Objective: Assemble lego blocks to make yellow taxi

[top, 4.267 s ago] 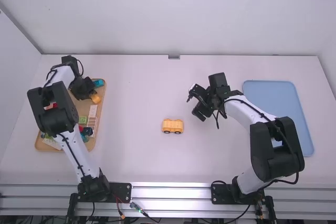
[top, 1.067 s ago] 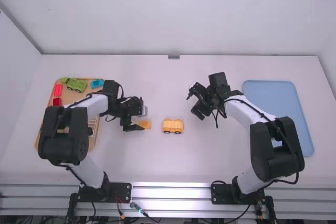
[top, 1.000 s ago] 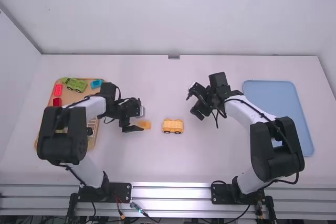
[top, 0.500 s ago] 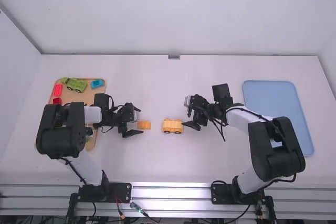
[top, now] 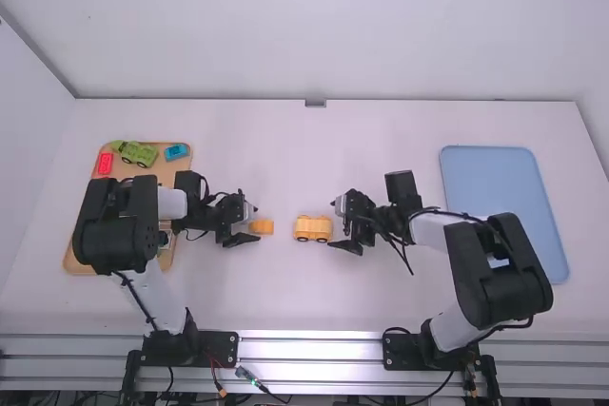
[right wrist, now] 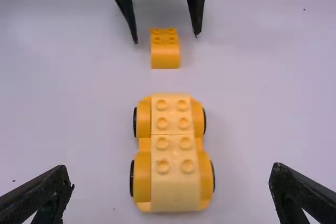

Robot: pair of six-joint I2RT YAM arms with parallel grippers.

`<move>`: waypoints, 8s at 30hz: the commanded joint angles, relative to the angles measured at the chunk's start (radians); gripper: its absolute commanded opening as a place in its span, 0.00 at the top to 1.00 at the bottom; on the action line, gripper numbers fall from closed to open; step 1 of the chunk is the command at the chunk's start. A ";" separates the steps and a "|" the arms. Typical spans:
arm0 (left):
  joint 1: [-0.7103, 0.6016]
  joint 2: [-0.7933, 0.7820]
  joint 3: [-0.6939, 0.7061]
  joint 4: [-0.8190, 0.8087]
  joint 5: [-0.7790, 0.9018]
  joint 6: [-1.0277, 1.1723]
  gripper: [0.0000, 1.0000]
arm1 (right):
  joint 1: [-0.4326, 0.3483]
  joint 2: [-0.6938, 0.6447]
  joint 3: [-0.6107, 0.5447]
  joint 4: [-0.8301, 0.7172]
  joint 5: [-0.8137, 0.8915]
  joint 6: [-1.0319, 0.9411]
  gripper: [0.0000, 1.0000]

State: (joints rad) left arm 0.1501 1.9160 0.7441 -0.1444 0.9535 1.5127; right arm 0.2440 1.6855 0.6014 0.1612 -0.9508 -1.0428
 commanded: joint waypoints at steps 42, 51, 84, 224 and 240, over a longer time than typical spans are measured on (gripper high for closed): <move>-0.133 0.013 0.050 -0.039 -0.053 -0.131 0.98 | 0.082 0.432 0.114 0.393 -0.062 0.179 0.03; -0.135 0.002 0.141 -0.091 -0.054 -0.328 0.98 | 0.083 0.432 0.112 0.433 -0.126 0.179 0.33; -0.331 -0.289 -0.080 0.212 -0.077 -0.589 0.98 | 0.109 0.517 0.178 0.441 -0.100 0.179 0.36; -0.425 -0.092 -0.024 0.361 -0.113 -0.649 0.98 | 0.110 0.517 0.112 0.518 -0.040 0.283 0.56; -0.427 -0.059 -0.025 0.338 -0.156 -0.704 0.98 | 0.110 0.517 0.112 0.523 -0.039 0.284 0.56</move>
State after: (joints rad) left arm -0.2737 1.8233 0.7399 0.2214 0.9085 0.8444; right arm 0.3515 2.1857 0.7261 0.6960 -1.0229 -0.7689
